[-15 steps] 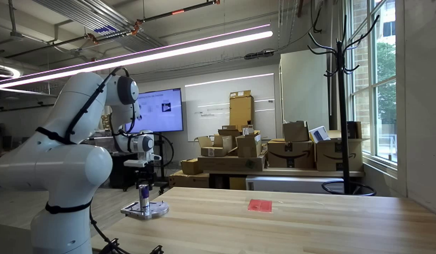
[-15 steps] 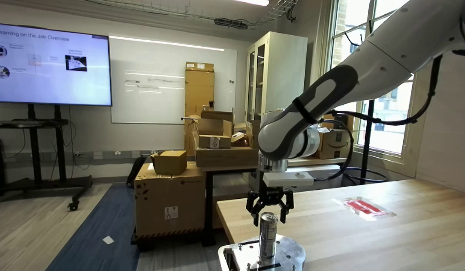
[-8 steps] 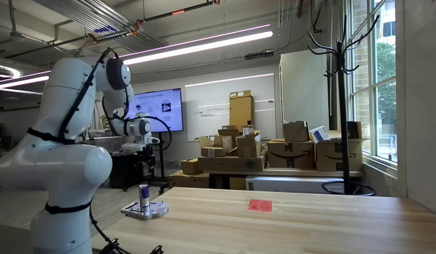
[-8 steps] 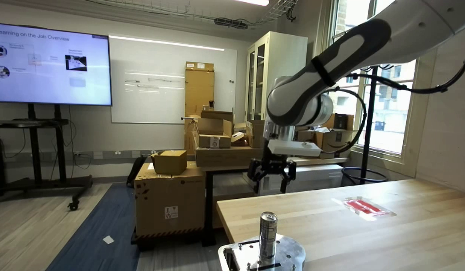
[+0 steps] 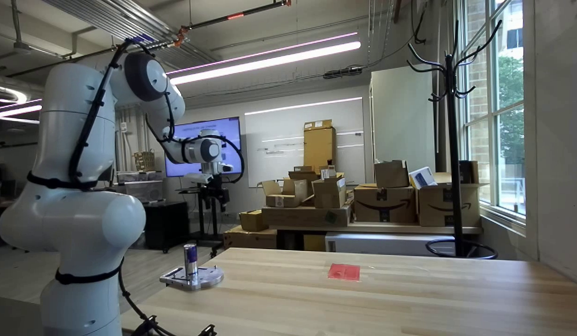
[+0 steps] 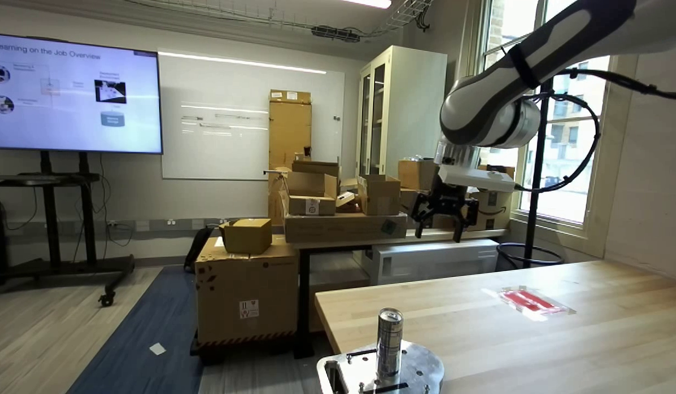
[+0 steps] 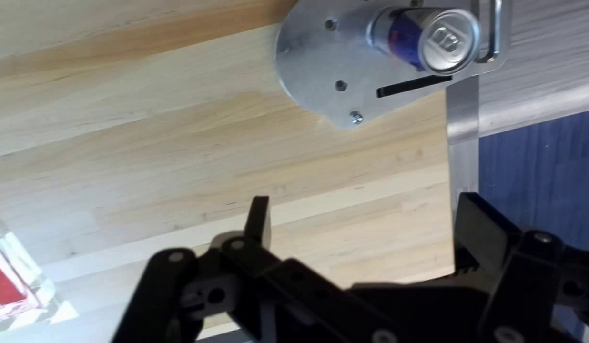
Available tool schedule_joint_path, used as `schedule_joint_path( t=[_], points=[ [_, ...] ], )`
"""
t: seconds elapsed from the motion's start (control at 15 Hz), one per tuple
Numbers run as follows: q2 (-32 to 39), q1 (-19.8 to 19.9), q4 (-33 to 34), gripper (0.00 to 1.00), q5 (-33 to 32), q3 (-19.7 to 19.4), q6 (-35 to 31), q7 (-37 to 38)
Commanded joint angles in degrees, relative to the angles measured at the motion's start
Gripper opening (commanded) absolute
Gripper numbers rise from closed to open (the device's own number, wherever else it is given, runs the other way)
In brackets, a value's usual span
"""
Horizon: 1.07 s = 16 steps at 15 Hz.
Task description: Place the red bull can on the left edge of the table
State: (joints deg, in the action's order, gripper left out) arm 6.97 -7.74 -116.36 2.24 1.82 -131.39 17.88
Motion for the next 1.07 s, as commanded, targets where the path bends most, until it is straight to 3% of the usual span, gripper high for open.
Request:
schedule_joint_path(
  t=[0.0, 0.47, 0.53, 1.0],
  points=[
    [-3.4, 2.78, -3.34, 1.0, -2.98, -1.79, 0.64, 1.61],
    [-6.64, 6.32, -7.71, 1.0, -1.31, -4.02, 0.94, 2.13],
    [-4.19, 6.26, -5.63, 1.0, -1.56, -3.76, 0.1, 0.42],
    [-5.17, 6.52, -6.95, 1.0, -1.54, -3.87, 0.1, 0.93]
  ],
)
